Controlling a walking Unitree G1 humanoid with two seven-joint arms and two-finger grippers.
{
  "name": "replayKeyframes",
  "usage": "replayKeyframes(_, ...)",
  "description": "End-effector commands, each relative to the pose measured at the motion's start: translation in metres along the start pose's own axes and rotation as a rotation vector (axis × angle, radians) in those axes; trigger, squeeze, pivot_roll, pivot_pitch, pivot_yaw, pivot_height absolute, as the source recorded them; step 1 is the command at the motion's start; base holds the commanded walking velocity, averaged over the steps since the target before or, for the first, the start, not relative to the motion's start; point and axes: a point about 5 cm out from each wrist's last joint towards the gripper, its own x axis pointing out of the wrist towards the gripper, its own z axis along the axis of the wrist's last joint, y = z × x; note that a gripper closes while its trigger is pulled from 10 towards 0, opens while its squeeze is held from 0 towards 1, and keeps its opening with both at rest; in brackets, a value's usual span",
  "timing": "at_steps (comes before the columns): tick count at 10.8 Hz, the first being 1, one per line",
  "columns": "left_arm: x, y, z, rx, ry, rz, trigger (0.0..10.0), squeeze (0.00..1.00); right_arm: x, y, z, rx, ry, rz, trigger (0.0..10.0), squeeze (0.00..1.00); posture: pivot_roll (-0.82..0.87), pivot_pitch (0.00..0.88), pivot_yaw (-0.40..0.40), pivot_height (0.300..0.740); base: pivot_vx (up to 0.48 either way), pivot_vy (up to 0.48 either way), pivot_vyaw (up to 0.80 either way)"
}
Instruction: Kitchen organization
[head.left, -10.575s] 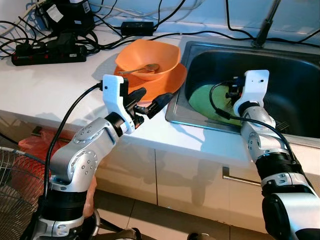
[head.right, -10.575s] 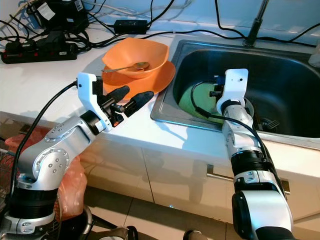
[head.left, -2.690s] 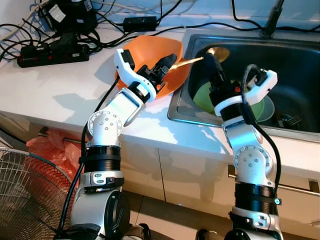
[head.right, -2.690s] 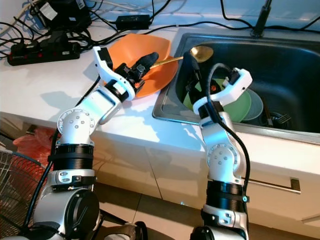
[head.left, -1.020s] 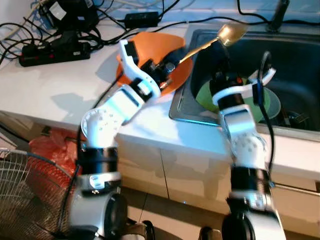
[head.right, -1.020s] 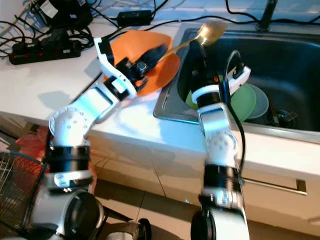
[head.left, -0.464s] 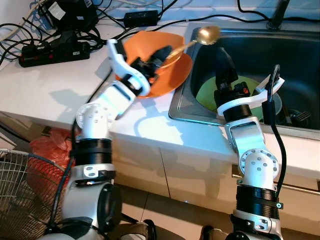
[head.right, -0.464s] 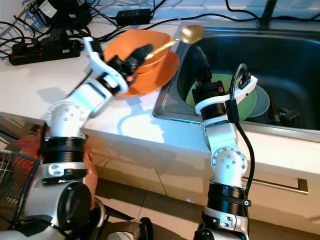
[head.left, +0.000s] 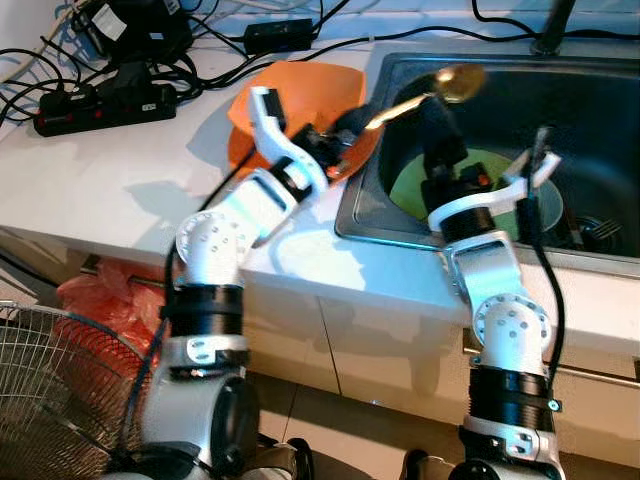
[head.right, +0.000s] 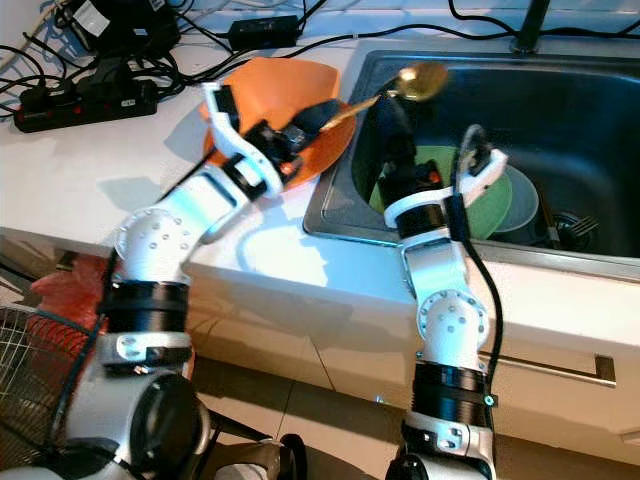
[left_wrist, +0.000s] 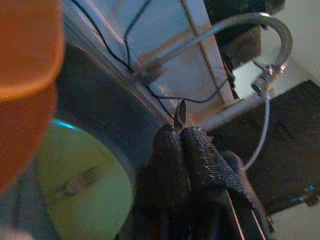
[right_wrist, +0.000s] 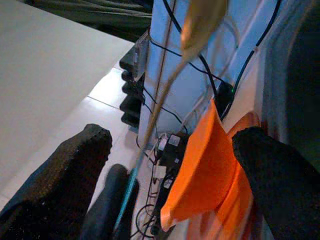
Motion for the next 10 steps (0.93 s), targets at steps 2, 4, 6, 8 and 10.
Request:
replayKeyframes(2, -0.004, -0.009, -0.005, -0.009, 0.019, -0.035, 0.0, 0.00, 0.019, 0.018, -0.016, 0.088, 0.003, 0.076, 10.0, 0.00, 0.02, 0.164, 0.165, 0.740, 0.000, 0.000, 0.00)
replayKeyframes(4, -0.005, -0.013, -0.013, -0.022, 0.044, -0.052, 0.0, 0.00, 0.028, 0.019, -0.015, 0.100, -0.008, 0.097, 10.0, 0.00, 0.03, 0.165, 0.165, 0.740, 0.000, 0.000, 0.00)
replayKeyframes(6, -0.010, -0.013, -0.016, -0.024, 0.056, -0.049, 0.0, 0.00, 0.037, 0.019, -0.007, 0.092, -0.033, 0.119, 10.0, 0.00, 0.03, 0.168, 0.161, 0.740, 0.000, 0.000, 0.00)
replayKeyframes(8, -0.013, -0.012, -0.013, -0.021, 0.050, -0.042, 0.0, 0.00, 0.038, 0.016, 0.001, 0.076, -0.058, 0.120, 10.0, 0.00, 0.03, 0.168, 0.161, 0.740, 0.000, 0.000, 0.00)
replayKeyframes(10, -0.016, -0.012, -0.011, -0.016, 0.050, -0.039, 0.0, 0.00, 0.038, 0.013, 0.010, 0.068, -0.089, 0.117, 2.0, 0.00, 0.03, 0.170, 0.163, 0.740, 0.000, 0.000, 0.00)
